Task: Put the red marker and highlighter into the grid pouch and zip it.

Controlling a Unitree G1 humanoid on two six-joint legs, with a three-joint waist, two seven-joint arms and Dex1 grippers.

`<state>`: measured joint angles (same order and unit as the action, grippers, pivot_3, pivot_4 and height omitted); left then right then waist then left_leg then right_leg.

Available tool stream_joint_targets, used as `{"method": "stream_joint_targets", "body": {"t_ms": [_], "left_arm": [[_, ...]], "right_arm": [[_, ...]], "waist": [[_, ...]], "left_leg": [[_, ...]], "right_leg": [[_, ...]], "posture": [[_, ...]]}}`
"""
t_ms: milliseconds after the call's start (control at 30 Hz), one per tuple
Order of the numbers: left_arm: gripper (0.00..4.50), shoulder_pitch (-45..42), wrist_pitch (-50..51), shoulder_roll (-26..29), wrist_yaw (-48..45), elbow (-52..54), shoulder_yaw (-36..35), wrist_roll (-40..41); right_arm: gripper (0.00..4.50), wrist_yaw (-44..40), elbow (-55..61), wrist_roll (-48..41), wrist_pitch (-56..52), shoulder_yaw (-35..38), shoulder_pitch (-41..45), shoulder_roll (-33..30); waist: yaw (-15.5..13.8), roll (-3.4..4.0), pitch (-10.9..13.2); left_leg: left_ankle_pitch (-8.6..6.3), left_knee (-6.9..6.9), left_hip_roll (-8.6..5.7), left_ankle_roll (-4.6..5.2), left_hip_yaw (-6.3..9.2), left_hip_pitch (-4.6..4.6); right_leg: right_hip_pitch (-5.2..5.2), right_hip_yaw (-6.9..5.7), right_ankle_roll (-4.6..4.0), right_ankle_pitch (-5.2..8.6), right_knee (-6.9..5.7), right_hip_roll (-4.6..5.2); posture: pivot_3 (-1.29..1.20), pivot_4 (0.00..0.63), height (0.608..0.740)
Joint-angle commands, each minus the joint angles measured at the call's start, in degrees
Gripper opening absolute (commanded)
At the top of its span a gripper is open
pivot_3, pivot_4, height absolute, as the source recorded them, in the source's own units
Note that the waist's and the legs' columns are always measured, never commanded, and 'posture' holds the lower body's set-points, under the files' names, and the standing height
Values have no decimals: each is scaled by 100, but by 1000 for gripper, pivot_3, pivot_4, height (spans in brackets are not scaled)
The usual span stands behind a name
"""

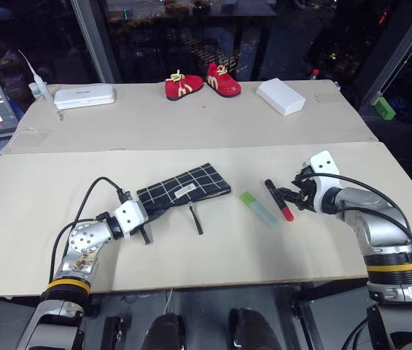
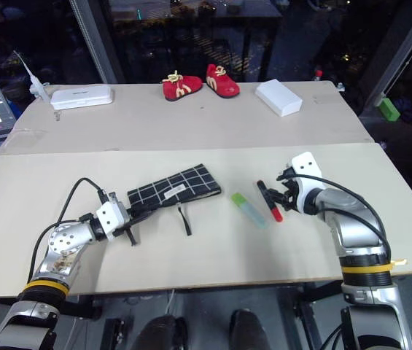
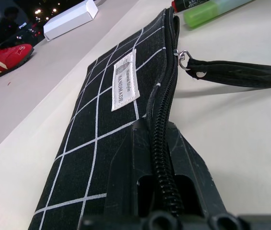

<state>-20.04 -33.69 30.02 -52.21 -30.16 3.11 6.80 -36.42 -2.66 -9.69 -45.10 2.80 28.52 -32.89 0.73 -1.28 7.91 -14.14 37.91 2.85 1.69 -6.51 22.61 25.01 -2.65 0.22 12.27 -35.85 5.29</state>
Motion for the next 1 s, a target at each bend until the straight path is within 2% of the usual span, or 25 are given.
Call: {"method": "stream_joint_targets", "body": {"t_ms": [33, 333, 433, 600, 633, 733, 833, 1000], "left_arm": [[0, -108, -46, -19, 10, 26, -62, 68], [0, -122, -75, -36, 47, 23, -70, 41], [0, -102, -56, -20, 68, 96, -76, 38], [0, -90, -43, 7, 84, 160, -88, 42], [0, -93, -39, 10, 82, 169, -89, 46], [0, -111, -26, 6, 73, 183, -86, 59], [0, -134, -27, 3, 51, 159, -88, 78], [0, -165, 15, -8, 20, 167, -71, 88]], "right_arm": [[3216, 64, 33, 31, 186, -98, -11, 42], [3216, 171, -446, 269, 506, -399, -91, 42], [2470, 208, -554, 309, 672, -343, -148, -2], [720, 233, -588, 260, 752, -257, -143, -59], [552, 238, -592, 265, 779, -258, -133, -72], [531, 365, -683, 336, 1203, -205, 18, -59], [530, 114, -422, 28, 1774, -2, 376, 19], [530, -1306, 656, -182, 2856, -454, 437, -440]], "waist": [[3, 0, 0], [5, 0, 0], [4, 0, 0], [-7, 0, 0], [-8, 0, 0], [-3, 0, 0], [3, 1, 1], [20, 1, 1]], "left_leg": [[0, 0, 0, 0, 0, 1], [0, 0, -1, 1, 0, 1], [0, 0, 0, 1, 0, -2], [0, 0, 0, 1, 0, -16], [0, 0, 0, 1, 1, -17], [0, 0, 0, 1, 2, -17], [0, 0, -1, 1, 1, -16], [-1, -3, 4, 2, 12, -15]], "right_leg": [[1, 0, 0, 0, 0, 0], [-1, 0, 0, 0, 1, 0], [-3, 0, 0, 0, 0, 0], [-19, 0, 0, 0, 1, 1], [-21, -1, 0, 0, 2, 1], [-21, -1, 0, 0, 2, 1], [-19, 0, 0, 0, 2, 1], [-5, 14, 2, 1, -4, -7]], "posture": [[0, 150, 740], [0, 150, 740], [0, 150, 740], [0, 150, 740], [0, 150, 740], [0, 150, 740], [0, 150, 740], [0, 150, 740]]}}
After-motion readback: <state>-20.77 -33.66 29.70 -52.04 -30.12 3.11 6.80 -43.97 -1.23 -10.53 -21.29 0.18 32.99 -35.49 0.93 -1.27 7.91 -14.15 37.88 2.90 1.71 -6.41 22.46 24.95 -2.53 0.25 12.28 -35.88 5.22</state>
